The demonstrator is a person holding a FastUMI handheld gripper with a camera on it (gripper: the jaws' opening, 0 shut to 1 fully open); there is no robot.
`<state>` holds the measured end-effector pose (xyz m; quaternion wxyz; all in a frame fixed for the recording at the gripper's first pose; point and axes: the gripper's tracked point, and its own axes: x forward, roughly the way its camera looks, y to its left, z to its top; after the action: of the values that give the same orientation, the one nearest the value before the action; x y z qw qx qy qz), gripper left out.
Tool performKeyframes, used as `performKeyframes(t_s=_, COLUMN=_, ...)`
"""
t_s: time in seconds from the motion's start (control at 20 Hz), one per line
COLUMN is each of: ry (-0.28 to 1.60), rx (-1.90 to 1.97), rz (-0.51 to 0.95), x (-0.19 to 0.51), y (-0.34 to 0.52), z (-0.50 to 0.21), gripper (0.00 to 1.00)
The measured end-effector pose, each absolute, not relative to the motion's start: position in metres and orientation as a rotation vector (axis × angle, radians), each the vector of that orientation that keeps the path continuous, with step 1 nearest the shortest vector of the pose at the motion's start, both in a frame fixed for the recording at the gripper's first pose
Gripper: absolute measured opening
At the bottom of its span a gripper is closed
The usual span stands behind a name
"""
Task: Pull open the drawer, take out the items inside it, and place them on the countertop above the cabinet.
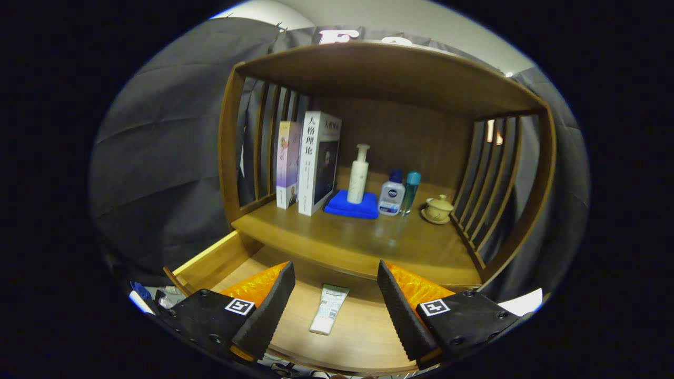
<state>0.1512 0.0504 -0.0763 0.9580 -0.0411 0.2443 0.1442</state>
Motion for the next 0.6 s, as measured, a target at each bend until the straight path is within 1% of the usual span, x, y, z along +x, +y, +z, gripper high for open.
performKeyframes(t_s=0.15, ry=0.669, rx=-0.096, rz=0.347, x=0.161, y=0.06, z=-0.117, gripper=0.98)
performKeyframes(t_s=0.45, ry=0.864, rx=-0.159, rz=0.405, x=0.171, y=0.069, z=-0.174, gripper=0.98)
performKeyframes(t_s=0.6, ry=0.953, rx=-0.193, rz=0.399, x=0.175, y=0.066, z=-0.207, gripper=0.98)
